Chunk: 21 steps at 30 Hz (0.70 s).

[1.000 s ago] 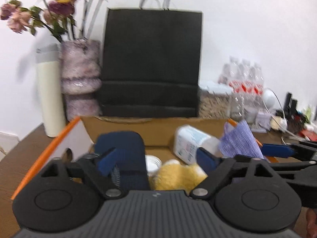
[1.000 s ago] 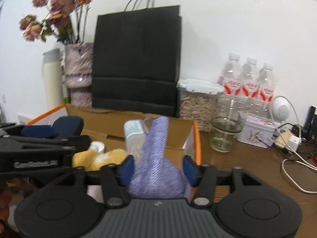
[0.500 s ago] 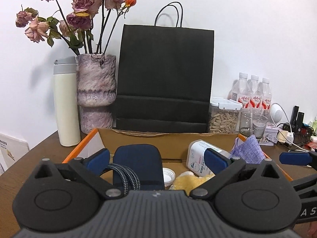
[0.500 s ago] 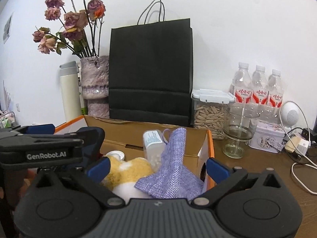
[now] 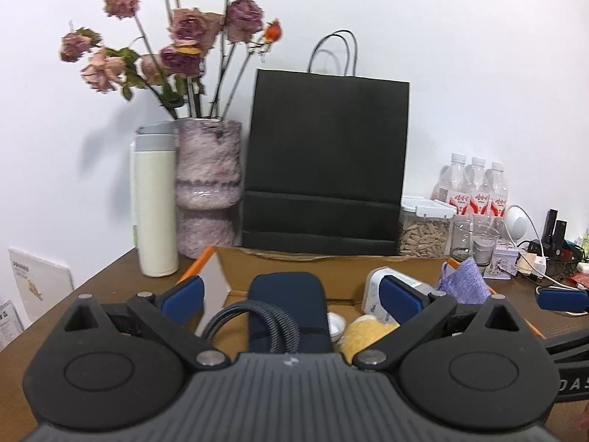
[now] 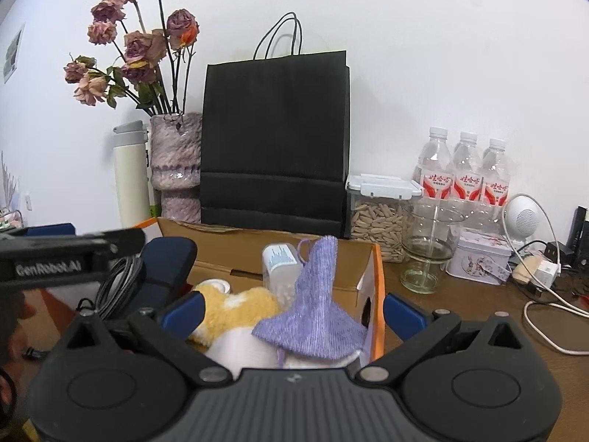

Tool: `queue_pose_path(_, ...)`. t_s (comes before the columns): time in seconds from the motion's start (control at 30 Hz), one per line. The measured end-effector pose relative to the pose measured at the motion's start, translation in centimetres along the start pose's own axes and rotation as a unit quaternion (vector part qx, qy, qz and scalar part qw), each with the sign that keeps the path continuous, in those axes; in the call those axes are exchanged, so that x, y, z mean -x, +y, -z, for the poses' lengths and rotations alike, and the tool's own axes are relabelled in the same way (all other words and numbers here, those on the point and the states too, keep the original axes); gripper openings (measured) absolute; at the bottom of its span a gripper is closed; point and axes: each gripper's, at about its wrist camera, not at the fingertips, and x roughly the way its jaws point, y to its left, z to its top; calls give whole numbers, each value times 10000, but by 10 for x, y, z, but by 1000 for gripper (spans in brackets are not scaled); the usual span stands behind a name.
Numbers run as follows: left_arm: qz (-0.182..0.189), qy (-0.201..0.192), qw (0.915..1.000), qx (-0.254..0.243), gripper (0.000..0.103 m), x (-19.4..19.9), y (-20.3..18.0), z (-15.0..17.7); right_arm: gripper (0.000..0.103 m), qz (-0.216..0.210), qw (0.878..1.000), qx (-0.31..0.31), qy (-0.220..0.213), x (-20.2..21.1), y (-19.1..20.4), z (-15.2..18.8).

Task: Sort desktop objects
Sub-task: 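Move both grippers back from the box to the table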

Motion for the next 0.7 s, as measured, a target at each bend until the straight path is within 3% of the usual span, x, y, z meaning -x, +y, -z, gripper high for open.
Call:
queue_pose_path(0.33, -227, 251, 9994, 74, 103, 42, 35, 14, 103, 154, 9997, 23, 209, 38, 6, 30)
queue_pose_path(0.7, -123, 980, 9951, -59, 103, 81, 48, 48, 103, 144, 9987, 38, 478, 72, 23, 60)
